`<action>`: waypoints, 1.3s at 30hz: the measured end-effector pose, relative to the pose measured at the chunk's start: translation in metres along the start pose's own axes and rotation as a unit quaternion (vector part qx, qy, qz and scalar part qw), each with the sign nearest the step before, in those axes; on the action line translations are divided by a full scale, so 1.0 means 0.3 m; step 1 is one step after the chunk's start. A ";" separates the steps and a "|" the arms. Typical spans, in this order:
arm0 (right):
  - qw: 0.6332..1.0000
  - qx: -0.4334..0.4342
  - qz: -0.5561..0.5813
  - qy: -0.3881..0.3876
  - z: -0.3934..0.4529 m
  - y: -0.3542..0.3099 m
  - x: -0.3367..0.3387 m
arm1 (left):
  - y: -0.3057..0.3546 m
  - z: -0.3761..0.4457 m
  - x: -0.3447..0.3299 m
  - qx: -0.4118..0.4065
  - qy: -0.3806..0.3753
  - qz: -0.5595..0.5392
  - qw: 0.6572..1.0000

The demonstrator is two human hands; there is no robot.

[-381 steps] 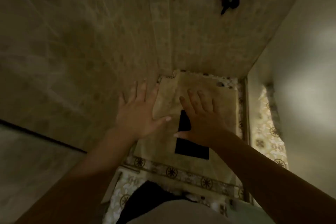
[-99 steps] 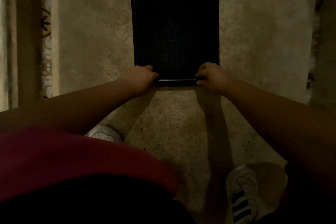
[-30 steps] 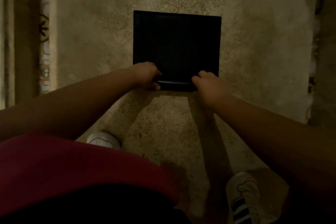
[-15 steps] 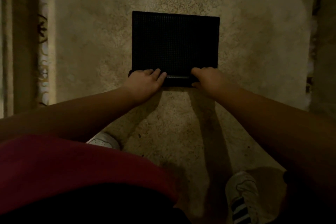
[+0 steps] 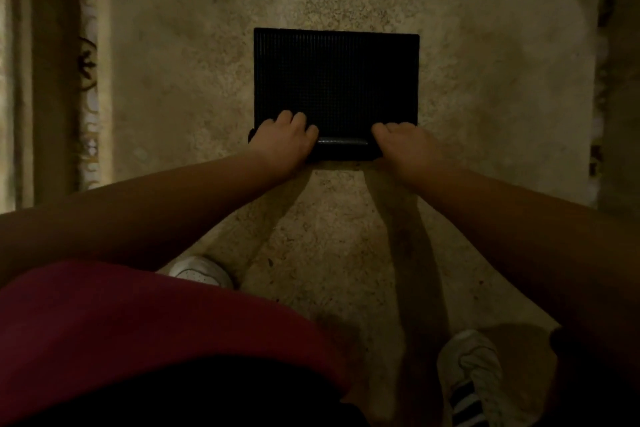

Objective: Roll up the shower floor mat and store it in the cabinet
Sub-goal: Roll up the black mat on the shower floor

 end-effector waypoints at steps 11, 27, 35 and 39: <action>0.993 0.005 0.057 -0.108 -0.028 0.001 -0.059 | 0.054 -0.101 -0.048 -0.029 -0.017 -0.062 0.998; 0.995 0.027 0.038 -0.084 -0.031 0.015 -0.015 | -0.021 -0.029 -0.030 0.005 -0.025 -0.155 0.988; 0.998 -0.022 0.014 -0.065 0.037 0.005 0.010 | -0.041 -0.022 -0.058 0.044 -0.018 -0.227 0.973; 0.993 -0.011 0.020 -0.118 0.088 0.003 0.021 | -0.031 -0.036 -0.015 0.034 0.023 -0.090 0.995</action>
Point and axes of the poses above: each hand's wrist, its own z-axis towards the middle knuckle, its own x-axis out of the back of the hand, y = z × x, the point moved 8 cm from there along z, towards the middle knuckle, and after that the axes turned 2 degrees about -x, right-handed, at the moved point
